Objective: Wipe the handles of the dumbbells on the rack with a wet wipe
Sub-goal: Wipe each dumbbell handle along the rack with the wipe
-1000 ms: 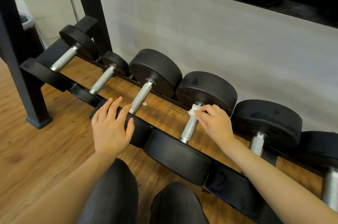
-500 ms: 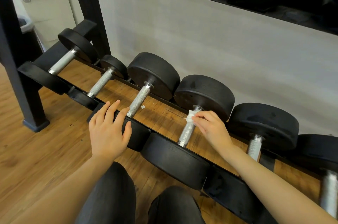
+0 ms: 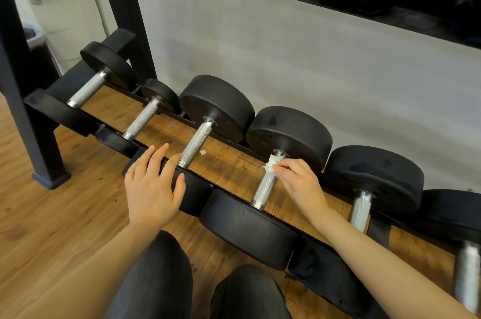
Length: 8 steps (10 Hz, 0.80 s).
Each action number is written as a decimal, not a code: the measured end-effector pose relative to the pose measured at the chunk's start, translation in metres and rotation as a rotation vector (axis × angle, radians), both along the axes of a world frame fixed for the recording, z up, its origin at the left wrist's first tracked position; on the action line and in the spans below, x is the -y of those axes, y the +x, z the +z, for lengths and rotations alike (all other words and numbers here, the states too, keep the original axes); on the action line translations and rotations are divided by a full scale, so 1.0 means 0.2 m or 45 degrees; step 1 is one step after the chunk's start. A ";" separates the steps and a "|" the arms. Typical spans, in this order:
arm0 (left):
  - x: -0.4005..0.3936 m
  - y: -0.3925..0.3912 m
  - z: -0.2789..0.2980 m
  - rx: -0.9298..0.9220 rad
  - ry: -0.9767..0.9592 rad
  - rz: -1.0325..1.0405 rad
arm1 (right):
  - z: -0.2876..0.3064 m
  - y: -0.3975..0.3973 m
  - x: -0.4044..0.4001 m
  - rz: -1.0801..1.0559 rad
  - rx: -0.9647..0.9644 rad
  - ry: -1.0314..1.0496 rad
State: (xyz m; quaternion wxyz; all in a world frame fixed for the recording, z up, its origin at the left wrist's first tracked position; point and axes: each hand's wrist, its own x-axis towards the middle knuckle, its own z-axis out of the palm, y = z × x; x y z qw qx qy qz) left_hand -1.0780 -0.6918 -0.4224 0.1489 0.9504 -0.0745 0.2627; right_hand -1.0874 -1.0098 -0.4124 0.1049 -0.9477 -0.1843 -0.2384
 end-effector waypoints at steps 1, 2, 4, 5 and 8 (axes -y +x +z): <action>0.00 0.00 0.00 0.011 -0.012 -0.001 | -0.01 -0.03 0.00 0.034 -0.032 0.010; 0.00 0.00 0.00 0.011 -0.011 0.004 | -0.02 0.00 0.03 -0.033 -0.012 0.107; 0.01 0.00 0.00 0.006 -0.019 0.010 | -0.04 -0.03 0.00 -0.024 -0.076 0.195; 0.01 0.00 0.00 0.027 -0.019 0.004 | -0.04 -0.03 0.00 -0.041 -0.122 0.227; 0.01 0.00 -0.01 0.039 -0.032 0.005 | -0.04 -0.04 0.00 -0.065 -0.182 0.361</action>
